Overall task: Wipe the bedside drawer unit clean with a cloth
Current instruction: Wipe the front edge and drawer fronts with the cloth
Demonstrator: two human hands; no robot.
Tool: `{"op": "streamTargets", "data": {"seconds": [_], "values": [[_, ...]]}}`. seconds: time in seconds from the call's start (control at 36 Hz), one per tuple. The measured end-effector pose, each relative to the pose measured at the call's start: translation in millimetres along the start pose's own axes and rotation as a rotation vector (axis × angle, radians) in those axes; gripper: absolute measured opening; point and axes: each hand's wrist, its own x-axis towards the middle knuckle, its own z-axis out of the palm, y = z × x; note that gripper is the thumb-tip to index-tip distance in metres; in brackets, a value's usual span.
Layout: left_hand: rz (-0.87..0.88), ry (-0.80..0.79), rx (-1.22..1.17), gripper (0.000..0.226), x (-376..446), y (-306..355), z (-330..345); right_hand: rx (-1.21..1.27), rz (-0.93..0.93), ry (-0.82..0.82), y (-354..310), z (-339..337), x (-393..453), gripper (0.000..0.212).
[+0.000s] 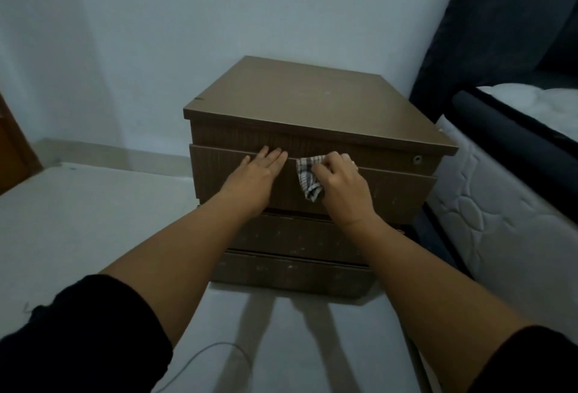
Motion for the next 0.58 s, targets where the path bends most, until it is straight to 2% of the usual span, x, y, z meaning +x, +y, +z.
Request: {"op": "streamTargets", "data": {"seconds": [0.31,0.42,0.5,0.58], "values": [[-0.033,0.083,-0.055,0.089,1.7,3.0,14.4,0.031,0.059,-0.165,-2.5,44.6,-40.9,0.026],[-0.033,0.077,-0.052,0.091,1.6,2.9,18.5,0.020,0.122,-0.307,-8.9,61.4,-54.3,0.027],[-0.037,0.058,-0.043,0.091,2.9,2.8,19.0,0.019,0.182,-0.423,-13.9,67.1,-59.9,0.020],[-0.039,0.027,-0.014,0.091,3.6,3.7,18.4,0.051,0.207,-0.495,-14.9,68.4,-58.6,0.031]]}}
